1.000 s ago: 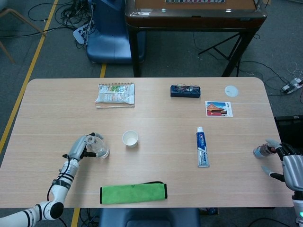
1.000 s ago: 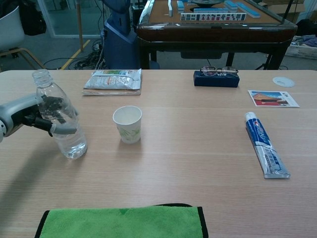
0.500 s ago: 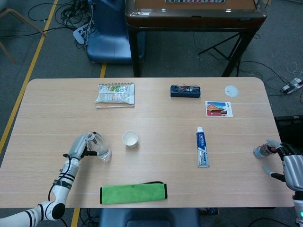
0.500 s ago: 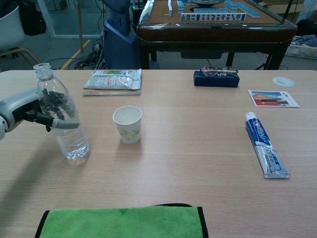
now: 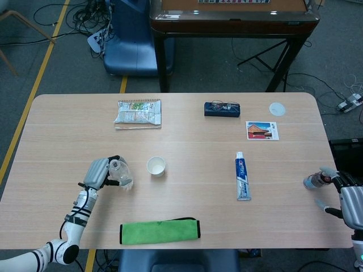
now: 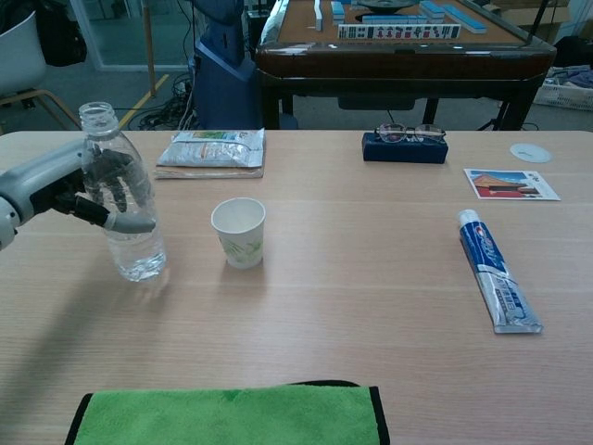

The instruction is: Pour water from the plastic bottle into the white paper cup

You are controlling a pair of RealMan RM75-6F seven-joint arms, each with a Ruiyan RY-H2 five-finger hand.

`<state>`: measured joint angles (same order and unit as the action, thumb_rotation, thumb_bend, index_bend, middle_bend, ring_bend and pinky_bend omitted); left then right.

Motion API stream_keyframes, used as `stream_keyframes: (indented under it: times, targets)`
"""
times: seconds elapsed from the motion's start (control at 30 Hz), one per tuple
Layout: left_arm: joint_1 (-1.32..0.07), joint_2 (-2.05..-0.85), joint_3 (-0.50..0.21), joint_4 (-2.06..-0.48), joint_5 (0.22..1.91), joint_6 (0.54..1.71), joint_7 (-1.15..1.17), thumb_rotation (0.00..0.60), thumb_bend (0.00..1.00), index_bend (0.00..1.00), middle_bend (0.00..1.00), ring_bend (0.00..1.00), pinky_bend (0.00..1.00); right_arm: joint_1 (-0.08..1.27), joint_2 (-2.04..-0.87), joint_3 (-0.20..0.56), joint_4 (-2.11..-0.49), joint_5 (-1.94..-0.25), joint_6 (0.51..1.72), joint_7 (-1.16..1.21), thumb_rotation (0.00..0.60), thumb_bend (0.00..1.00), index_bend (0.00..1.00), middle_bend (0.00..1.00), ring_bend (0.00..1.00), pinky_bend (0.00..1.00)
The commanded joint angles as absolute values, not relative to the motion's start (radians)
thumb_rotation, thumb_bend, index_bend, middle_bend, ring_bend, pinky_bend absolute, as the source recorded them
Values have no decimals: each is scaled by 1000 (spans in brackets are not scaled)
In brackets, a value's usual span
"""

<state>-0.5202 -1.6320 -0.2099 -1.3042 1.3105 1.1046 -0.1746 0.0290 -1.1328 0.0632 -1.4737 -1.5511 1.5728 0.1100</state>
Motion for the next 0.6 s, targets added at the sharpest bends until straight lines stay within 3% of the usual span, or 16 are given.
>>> stream_keyframes:
  times: [0.03, 0.6]
  targets:
    - [-547, -1634, -208, -1278, 1341, 1122, -102, 600, 1, 550, 504, 510, 651, 29, -1133, 63, -1474, -1551, 1573, 110, 600, 48, 244, 335, 280, 480]
    - [-638, -1641, -193, -1187, 1391, 1125, 232, 600, 1, 552, 504, 511, 651, 29, -1130, 65, -1471, -1548, 1571, 115, 600, 48, 244, 335, 280, 480]
